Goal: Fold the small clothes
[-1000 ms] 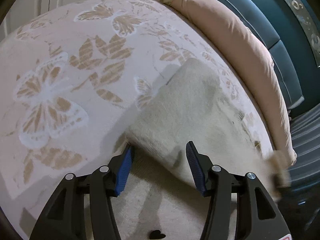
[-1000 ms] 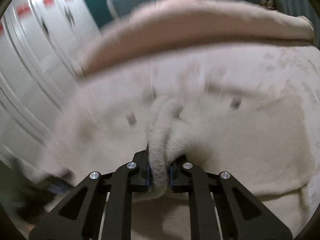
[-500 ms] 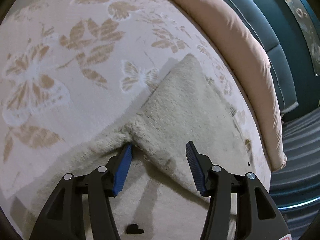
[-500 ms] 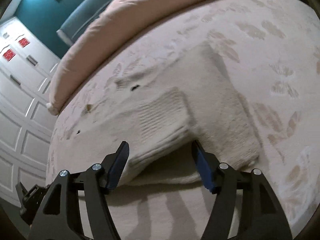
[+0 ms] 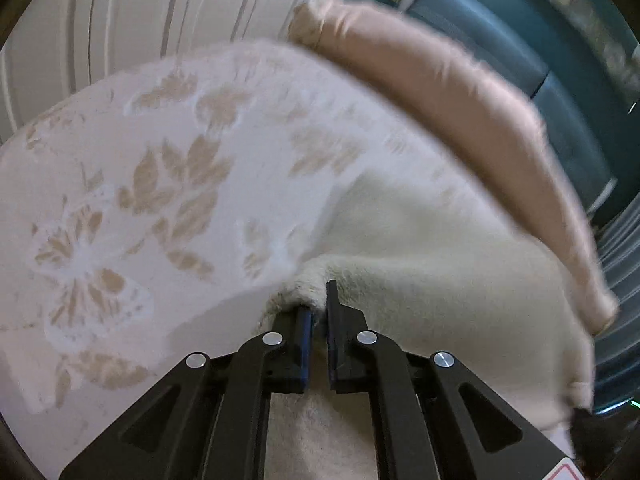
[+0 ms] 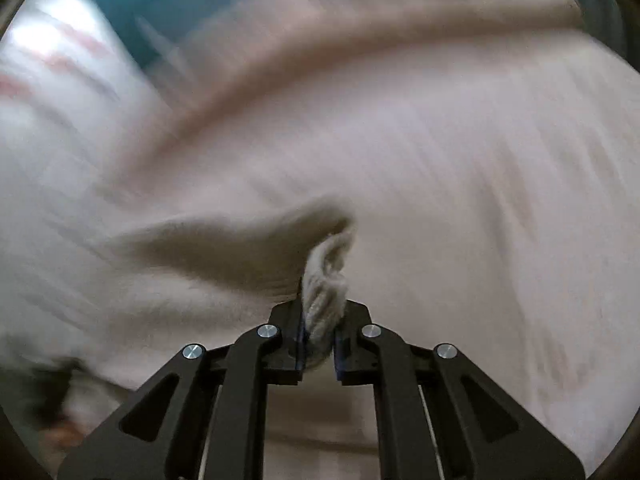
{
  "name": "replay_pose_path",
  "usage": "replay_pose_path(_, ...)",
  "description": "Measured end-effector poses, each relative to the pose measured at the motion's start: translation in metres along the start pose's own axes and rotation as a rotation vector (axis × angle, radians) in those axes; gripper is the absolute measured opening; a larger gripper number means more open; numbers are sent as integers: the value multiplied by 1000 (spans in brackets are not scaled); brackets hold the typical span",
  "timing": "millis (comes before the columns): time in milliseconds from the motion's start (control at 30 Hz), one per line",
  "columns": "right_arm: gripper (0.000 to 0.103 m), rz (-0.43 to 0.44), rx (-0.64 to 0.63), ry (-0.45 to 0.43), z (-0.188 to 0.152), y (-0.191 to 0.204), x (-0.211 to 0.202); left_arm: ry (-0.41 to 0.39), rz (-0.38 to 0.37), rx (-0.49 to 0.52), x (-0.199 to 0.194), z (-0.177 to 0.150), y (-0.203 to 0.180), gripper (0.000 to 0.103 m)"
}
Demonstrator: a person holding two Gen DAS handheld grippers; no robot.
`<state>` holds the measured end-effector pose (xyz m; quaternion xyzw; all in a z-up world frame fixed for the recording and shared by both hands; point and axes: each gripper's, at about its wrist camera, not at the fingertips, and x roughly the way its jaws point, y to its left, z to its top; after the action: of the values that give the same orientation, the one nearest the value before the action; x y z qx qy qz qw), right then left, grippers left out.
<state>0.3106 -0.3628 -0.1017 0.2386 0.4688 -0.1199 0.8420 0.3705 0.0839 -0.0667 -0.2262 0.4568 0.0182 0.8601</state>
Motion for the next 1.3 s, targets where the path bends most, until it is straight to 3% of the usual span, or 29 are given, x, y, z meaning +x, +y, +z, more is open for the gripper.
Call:
replay_pose_path(33, 8, 35, 18, -30, -5, -5, -3, 32, 6, 0, 9, -5, 2, 4)
replay_pose_path(133, 8, 317, 13, -273, -6, 4, -71, 0, 15, 25, 6, -6, -1, 4)
replay_pose_path(167, 9, 340, 10, -316, -8, 1, -77, 3, 20, 18, 7, -6, 1, 5)
replay_pose_path(200, 9, 297, 13, -301, -6, -2, -70, 17, 26, 4, 12, -7, 4, 5)
replay_pose_path(267, 10, 84, 29, -92, -7, -17, -13, 39, 44, 1, 19, -9, 9, 7)
replay_pose_path(300, 9, 21, 30, 1, -13, -25, 10, 41, 49, 8, 20, -10, 9, 8)
replay_pose_path(333, 11, 65, 45, -60, -20, -29, -2, 36, 61, 33, 21, -11, 7, 9)
replay_pose_path(400, 17, 83, 93, -94, -26, -34, -33, 43, 59, 69, 17, -14, 4, 13)
replay_pose_path(500, 27, 86, 93, -155, -54, -50, -83, 64, -23, 100, -11, -19, 11, 17)
replay_pose_path(567, 50, 45, 82, -152, -68, -57, -110, 66, 11, 144, -35, -26, 19, 37)
replay_pose_path(600, 54, 26, 75, -150, -82, -63, -123, 62, 21, 166, -48, -31, 25, 42)
replay_pose_path(667, 58, -13, 61, -121, -113, -71, -145, 74, 30, 179, -84, -48, 52, 71)
replay_pose_path(767, 62, -96, 36, -59, -177, -91, -179, 119, 32, 152, -118, -76, 88, 72)
replay_pose_path(867, 66, -96, 43, 27, -236, -103, -200, 217, 46, 119, -149, -116, 126, 72)
replay_pose_path(1000, 68, -43, 84, 102, -288, -106, -207, 271, 38, 94, -169, -155, 147, 72)
replay_pose_path(1100, 68, 27, 136, 122, -303, -100, -202, 314, -5, 49, -169, -177, 152, 72)
replay_pose_path(1167, 76, 54, 163, 117, -304, -97, -196, 300, 0, 57, -167, -182, 150, 72)
replay_pose_path(1300, 82, 52, 182, 95, -293, -91, -188, 292, -25, 70, -159, -180, 138, 72)
